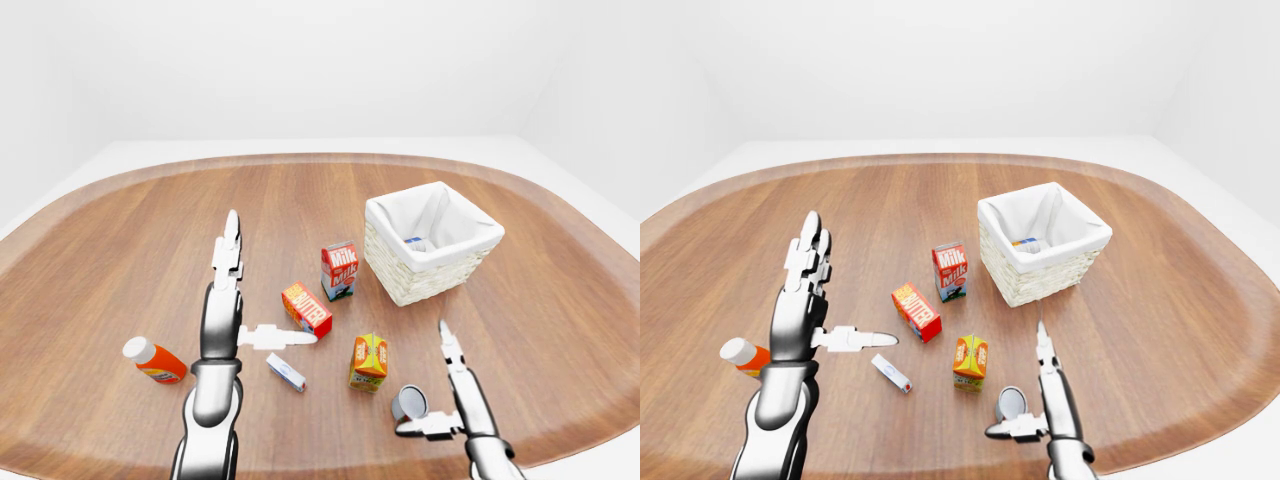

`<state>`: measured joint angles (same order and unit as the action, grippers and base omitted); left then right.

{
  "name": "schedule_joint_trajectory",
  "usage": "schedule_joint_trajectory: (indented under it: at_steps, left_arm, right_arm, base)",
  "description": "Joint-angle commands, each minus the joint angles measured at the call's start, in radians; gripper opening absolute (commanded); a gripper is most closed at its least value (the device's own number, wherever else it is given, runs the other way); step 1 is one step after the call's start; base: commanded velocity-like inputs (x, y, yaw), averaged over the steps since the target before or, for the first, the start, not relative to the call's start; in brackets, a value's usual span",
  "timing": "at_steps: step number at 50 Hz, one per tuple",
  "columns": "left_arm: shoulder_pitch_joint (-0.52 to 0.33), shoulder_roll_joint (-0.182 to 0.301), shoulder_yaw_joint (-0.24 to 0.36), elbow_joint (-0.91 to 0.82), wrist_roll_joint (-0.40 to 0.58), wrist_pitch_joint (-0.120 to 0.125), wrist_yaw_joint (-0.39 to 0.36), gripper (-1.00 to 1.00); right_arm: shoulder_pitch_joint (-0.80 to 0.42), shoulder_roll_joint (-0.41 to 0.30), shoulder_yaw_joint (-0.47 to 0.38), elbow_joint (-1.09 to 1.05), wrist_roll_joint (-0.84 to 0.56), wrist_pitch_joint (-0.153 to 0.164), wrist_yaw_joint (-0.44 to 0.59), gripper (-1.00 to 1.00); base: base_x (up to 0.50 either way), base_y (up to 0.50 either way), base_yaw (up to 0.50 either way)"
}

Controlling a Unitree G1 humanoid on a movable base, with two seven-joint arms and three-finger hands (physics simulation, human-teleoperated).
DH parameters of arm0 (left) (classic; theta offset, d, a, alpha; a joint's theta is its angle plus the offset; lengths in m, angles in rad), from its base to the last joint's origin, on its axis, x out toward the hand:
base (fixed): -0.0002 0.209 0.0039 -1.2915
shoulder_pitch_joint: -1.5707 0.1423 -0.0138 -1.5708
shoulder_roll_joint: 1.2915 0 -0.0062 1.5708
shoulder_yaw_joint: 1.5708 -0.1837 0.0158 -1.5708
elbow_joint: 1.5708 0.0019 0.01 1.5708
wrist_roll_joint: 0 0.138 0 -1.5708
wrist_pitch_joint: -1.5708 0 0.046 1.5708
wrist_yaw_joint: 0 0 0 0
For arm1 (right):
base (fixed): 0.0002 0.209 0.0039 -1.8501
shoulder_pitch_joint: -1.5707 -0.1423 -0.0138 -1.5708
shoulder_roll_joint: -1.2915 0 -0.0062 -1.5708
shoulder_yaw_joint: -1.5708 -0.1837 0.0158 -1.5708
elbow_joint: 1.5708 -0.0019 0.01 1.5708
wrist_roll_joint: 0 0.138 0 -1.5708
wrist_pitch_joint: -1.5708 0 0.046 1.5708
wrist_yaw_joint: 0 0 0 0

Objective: Pick up the alphabet soup and the tomato sauce, and put them in the basket.

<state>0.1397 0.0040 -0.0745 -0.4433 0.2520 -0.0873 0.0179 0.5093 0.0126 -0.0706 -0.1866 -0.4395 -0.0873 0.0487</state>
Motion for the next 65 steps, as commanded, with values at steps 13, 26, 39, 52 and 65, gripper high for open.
schedule_joint_trajectory:
  at_steps: [13,26,39,52,65]
  left_arm:
    - [0.0,0.001,0.0,0.005,0.001,0.0,-0.001,1.0]
    - [0.0,0.001,0.0,0.005,0.001,0.0,-0.001,1.0]
    - [0.0,0.001,0.0,0.005,0.001,0.0,-0.001,1.0]
    - [0.0,0.001,0.0,0.005,0.001,0.0,-0.001,1.0]
    - [0.0,0.001,0.0,0.005,0.001,0.0,-0.001,1.0]
  right_arm:
    - [-0.028,-0.016,0.018,0.082,-0.06,0.0,-0.065,1.0]
    - [-0.042,-0.029,0.037,0.123,-0.092,0.0,-0.107,1.0]
    - [-0.068,-0.043,0.051,0.182,-0.126,0.0,-0.15,1.0]
    - [-0.096,-0.052,0.068,0.232,-0.156,0.0,-0.192,1.0]
    - [-0.096,-0.062,0.095,0.261,-0.189,0.0,-0.233,1.0]
  base:
    - [0.0,0.0,0.0]
    - [0.0,0.0,0.0]
    - [0.0,0.0,0.0]
    - [0.0,0.0,0.0]
    - [0.0,0.0,0.0]
